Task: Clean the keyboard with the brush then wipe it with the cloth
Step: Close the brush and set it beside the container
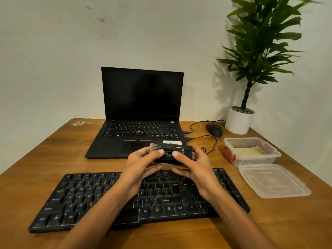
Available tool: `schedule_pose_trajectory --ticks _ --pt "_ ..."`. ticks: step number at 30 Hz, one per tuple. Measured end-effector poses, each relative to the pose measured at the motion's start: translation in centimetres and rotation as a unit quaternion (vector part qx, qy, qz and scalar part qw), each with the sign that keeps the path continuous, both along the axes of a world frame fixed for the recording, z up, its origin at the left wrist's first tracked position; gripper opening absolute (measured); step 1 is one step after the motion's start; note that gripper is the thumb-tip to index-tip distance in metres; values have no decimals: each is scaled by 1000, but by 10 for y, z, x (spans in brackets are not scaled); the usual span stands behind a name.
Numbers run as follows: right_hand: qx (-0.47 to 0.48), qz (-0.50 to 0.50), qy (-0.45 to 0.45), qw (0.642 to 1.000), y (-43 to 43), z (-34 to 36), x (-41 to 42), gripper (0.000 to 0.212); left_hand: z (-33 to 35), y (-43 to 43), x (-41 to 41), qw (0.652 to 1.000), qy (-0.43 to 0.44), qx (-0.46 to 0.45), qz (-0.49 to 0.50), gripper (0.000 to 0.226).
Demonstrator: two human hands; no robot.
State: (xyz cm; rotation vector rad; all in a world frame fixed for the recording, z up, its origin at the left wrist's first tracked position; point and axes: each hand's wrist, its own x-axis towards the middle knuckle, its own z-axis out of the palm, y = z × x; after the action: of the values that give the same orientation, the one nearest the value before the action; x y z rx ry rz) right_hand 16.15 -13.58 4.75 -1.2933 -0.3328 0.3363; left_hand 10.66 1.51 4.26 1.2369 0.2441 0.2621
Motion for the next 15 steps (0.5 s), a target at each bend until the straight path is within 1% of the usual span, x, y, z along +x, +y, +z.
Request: schedule_pose_trajectory --ticks 3,5,9,12,15 --pt "-5 15 -2 1000 4 -4 -5 31 -4 -3 2 999 -10 -41 29 19" --pt "-1 15 -9 1000 6 -5 -7 27 -5 -6 3 998 -23 -49 40 17" --pt "1 12 -15 1000 5 -3 -6 31 -7 -9 4 997 -49 -35 44 23" --pt "0 15 -19 1000 4 -1 -5 34 -8 -10 4 997 -53 -30 48 22" --pt "-24 12 -34 999 2 -1 -4 34 -10 -12 4 997 -55 -22 42 25"
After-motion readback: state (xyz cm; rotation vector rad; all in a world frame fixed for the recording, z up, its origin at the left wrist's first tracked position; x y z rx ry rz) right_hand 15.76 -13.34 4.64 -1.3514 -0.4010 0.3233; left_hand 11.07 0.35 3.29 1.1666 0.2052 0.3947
